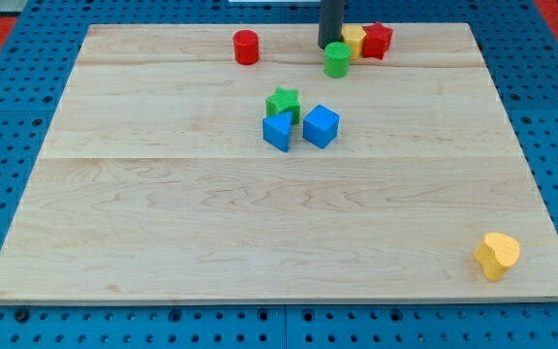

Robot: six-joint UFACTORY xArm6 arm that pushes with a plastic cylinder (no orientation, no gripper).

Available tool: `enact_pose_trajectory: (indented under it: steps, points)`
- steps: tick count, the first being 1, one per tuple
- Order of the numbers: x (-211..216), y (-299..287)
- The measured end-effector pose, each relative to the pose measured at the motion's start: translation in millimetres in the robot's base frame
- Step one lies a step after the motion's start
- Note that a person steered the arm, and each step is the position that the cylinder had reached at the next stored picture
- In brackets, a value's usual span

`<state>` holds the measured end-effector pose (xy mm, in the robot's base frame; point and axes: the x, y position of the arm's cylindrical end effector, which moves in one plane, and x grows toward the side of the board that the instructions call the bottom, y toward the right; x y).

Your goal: Move the green circle towards the blue cube

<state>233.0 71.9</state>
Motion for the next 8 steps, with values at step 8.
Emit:
enact_pose_trajectory:
  steps: [8]
  points:
    - [71, -43]
